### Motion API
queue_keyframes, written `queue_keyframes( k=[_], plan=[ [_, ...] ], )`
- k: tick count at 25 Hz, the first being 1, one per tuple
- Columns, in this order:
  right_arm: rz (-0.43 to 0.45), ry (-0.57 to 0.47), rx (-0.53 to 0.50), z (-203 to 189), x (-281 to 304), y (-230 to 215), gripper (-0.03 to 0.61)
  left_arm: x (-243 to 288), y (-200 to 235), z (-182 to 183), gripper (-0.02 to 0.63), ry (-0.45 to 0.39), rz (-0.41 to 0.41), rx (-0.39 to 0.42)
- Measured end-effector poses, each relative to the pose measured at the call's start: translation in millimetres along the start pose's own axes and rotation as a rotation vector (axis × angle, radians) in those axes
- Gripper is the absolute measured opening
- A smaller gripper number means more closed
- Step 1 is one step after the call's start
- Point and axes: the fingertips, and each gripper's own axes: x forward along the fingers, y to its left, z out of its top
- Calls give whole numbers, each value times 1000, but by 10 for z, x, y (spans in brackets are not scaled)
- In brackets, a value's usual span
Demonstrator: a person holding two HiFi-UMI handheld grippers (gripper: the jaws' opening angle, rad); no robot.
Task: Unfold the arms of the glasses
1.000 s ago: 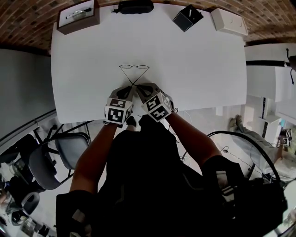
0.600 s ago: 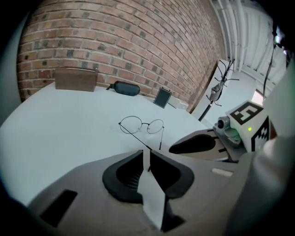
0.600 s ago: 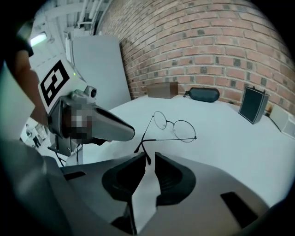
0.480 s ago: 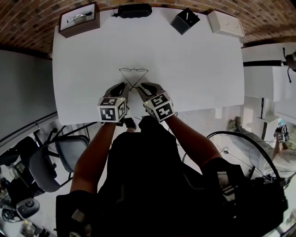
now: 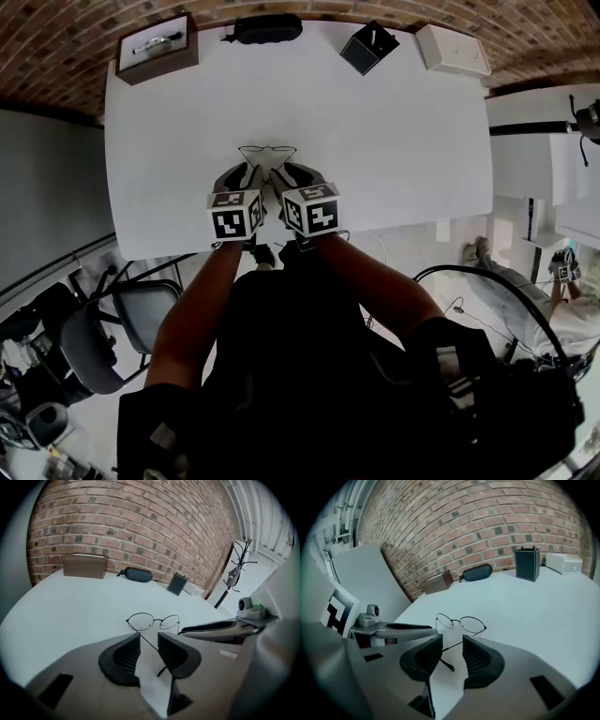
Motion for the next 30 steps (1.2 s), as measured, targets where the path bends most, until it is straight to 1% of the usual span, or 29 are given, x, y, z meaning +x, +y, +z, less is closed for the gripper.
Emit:
queue_keyframes(
  k=[3,5,8,13,15,17,19,21,25,30],
  plan=[
    [-27,18,44,-39,38,-41,101,62,17,-48,109,24,9,-7],
    [-40,29,55,-64,64,-59,103,76,47,-62,109,27,17,1],
    [-37,35,55,-75,81,-109,103,60,97,-32,109,11,29,25],
    [-17,58,66,-65,59,-207,103,34,172,-47,109,22,28,28],
    [-6,43,91,-19,34,-171,103,24,168,-47,109,22,22,8],
    [12,31,140,14,23,-73,103,26,141,-54,109,23,16,-7],
    [15,34,195,2,31,12,118,32,125,-64,109,24,17,-11],
    [7,48,221,-43,77,48,123,36,124,-65,109,23,22,-7],
    [-24,81,223,-146,143,-51,123,36,117,-73,109,31,18,3],
    [-30,79,181,-142,103,-164,123,9,181,-76,109,29,23,12]
  ],
)
